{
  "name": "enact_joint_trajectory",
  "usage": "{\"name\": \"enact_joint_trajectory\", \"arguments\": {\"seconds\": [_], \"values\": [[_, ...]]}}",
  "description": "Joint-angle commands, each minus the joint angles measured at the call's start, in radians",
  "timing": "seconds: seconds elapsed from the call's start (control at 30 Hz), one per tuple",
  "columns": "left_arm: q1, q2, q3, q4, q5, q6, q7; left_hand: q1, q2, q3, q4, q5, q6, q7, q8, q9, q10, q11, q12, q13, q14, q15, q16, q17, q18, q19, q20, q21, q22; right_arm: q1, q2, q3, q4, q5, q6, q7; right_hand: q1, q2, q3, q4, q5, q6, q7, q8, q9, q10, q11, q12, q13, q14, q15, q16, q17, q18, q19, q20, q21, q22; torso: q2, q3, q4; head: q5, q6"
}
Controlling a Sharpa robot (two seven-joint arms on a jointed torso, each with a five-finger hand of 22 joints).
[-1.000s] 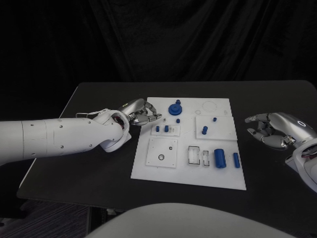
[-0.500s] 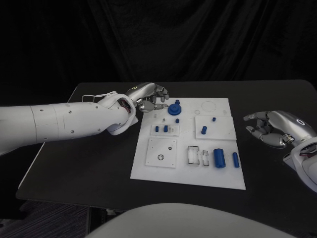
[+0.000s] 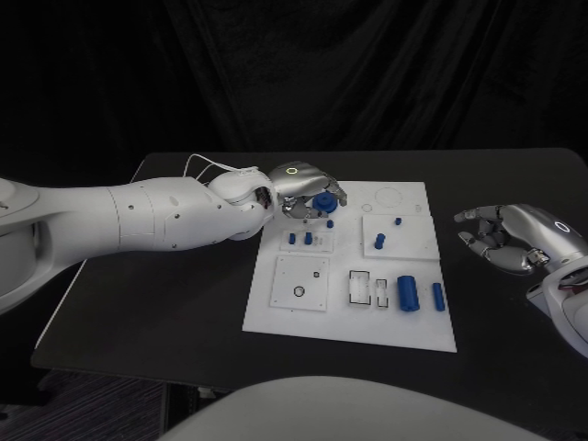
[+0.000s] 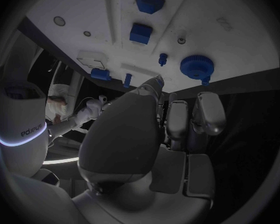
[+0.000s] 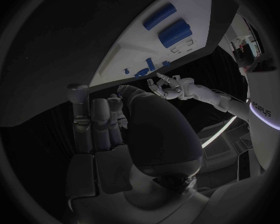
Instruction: Assemble the parts on the task board
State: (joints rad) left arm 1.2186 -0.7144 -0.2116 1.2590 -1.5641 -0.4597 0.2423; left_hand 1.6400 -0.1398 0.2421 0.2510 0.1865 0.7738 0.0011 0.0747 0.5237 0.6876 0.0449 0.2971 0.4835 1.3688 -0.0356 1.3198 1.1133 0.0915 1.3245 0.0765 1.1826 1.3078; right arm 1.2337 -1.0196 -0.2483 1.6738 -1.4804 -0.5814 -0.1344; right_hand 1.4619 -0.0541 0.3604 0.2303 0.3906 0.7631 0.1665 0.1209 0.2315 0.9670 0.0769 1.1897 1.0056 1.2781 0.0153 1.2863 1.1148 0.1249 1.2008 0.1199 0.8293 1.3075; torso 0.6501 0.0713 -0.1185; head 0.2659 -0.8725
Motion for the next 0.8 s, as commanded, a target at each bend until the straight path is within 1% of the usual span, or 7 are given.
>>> {"name": "enact_joint_trajectory", "arguments": {"seconds": [0.03, 0.1, 0.2, 0.3, 0.43, 0.63, 0.8], "values": [[0.001, 0.017, 0.001, -0.017, -0.102, 0.045, 0.037, -0.019, 0.003, -0.002, -0.007, -0.008, 0.004, -0.006, -0.006, -0.012, 0.003, 0.004, 0.007, -0.012, -0.008, 0.004, 0.0, -0.003, 0.001, 0.006, 0.0, -0.002, 0.129, -0.002, -0.004, 0.001, 0.005, -0.003, -0.033, 0.01, -0.002, -0.008, 0.005, 0.0, 0.006, 0.007, 0.001, 0.004, -0.001, 0.011, 0.0, 0.004, 0.002, 0.007, -0.001, 0.006, 0.002, 0.017, 0.006, 0.002, 0.007, 0.073, 0.002, -0.0003, -0.0001, -0.003, 0.0], [0.001, 0.033, 0.001, -0.028, -0.108, 0.053, 0.036, -0.025, 0.004, -0.003, -0.008, -0.01, 0.007, -0.005, -0.006, -0.018, 0.008, 0.005, 0.013, -0.016, -0.012, 0.006, -0.004, -0.011, 0.001, 0.004, 0.001, -0.007, 0.128, -0.002, -0.004, 0.001, 0.004, -0.003, -0.032, 0.01, -0.003, -0.008, 0.005, 0.0, 0.009, 0.008, 0.001, 0.005, -0.001, 0.011, 0.0, 0.004, 0.001, 0.007, -0.001, 0.006, 0.002, 0.017, 0.007, 0.002, 0.008, 0.073, 0.0, 0.0, 0.0009, -0.002, 0.0], [0.001, 0.043, 0.001, -0.036, -0.111, 0.062, 0.033, -0.03, 0.007, -0.004, -0.009, -0.01, 0.013, -0.004, -0.005, -0.024, 0.016, 0.005, 0.021, -0.02, -0.016, 0.007, -0.006, -0.017, 0.002, 0.002, 0.002, -0.012, 0.127, -0.002, -0.004, 0.001, 0.004, -0.003, -0.03, 0.009, -0.003, -0.008, 0.005, 0.0, 0.009, 0.008, 0.001, 0.005, -0.001, 0.011, 0.0, 0.004, 0.001, 0.007, -0.001, 0.006, 0.002, 0.017, 0.007, 0.002, 0.008, 0.073, 0.0, 0.0, -0.0004, -0.001, 0.0], [0.0, 0.052, 0.001, -0.043, -0.113, 0.072, 0.028, -0.041, 0.011, -0.003, -0.014, -0.01, 0.042, 0.008, 0.003, -0.036, 0.027, 0.006, 0.039, -0.031, -0.019, 0.007, -0.006, -0.023, 0.002, 0.004, 0.003, -0.016, 0.128, -0.002, -0.003, 0.001, 0.004, -0.003, -0.027, 0.009, -0.004, -0.009, 0.006, 0.0, 0.01, 0.009, 0.001, 0.005, -0.001, 0.01, 0.0, 0.003, 0.0, 0.006, -0.001, 0.005, 0.0, 0.017, 0.007, 0.002, 0.007, 0.073, 0.001, -0.0007, -0.0003, -0.003, 0.0], [-0.001, 0.057, 0.001, -0.048, -0.114, 0.088, 0.019, -0.05, 0.012, -0.004, -0.017, -0.011, 0.062, 0.016, 0.008, -0.044, 0.037, 0.007, 0.055, -0.035, -0.023, 0.008, -0.007, -0.03, 0.002, 0.004, 0.005, -0.021, 0.128, -0.002, -0.003, 0.001, 0.004, -0.003, -0.023, 0.007, -0.004, -0.009, 0.006, 0.0, 0.01, 0.009, 0.001, 0.005, -0.001, 0.01, 0.0, 0.003, 0.0, 0.006, -0.001, 0.005, 0.0, 0.017, 0.007, 0.002, 0.007, 0.073, -0.001, -0.0006, 0.0004, -0.005, 0.0], [-0.004, 0.061, 0.001, -0.05, -0.115, 0.103, 0.003, -0.06, 0.014, -0.004, -0.022, -0.015, 0.091, 0.026, 0.018, -0.052, 0.056, 0.007, 0.081, -0.036, -0.023, 0.009, -0.004, -0.032, 0.001, 0.009, 0.006, -0.02, 0.131, -0.002, -0.002, 0.001, 0.003, -0.003, -0.019, 0.006, -0.004, -0.009, 0.006, 0.0, 0.01, 0.009, 0.001, 0.005, -0.001, 0.01, 0.0, 0.003, 0.0, 0.006, -0.001, 0.005, 0.0, 0.017, 0.007, 0.002, 0.007, 0.073, -0.001, -0.0001, 0.0005, -0.004, 0.0], [-0.006, 0.064, 0.001, -0.052, -0.115, 0.117, -0.008, -0.068, 0.014, -0.006, -0.023, -0.019, 0.101, 0.028, 0.02, -0.057, 0.067, 0.009, 0.099, -0.032, -0.024, 0.009, -0.003, -0.035, 0.0, 0.011, 0.007, -0.02, 0.133, -0.002, -0.003, 0.001, 0.003, -0.003, -0.017, 0.006, -0.005, -0.009, 0.006, 0.001, 0.012, 0.01, 0.001, 0.005, -0.002, 0.008, 0.001, 0.002, -0.002, 0.006, -0.001, 0.004, -0.001, 0.017, 0.006, 0.002, 0.005, 0.073, -0.001, -0.0001, 0.0005, -0.004, 0.0]]}}
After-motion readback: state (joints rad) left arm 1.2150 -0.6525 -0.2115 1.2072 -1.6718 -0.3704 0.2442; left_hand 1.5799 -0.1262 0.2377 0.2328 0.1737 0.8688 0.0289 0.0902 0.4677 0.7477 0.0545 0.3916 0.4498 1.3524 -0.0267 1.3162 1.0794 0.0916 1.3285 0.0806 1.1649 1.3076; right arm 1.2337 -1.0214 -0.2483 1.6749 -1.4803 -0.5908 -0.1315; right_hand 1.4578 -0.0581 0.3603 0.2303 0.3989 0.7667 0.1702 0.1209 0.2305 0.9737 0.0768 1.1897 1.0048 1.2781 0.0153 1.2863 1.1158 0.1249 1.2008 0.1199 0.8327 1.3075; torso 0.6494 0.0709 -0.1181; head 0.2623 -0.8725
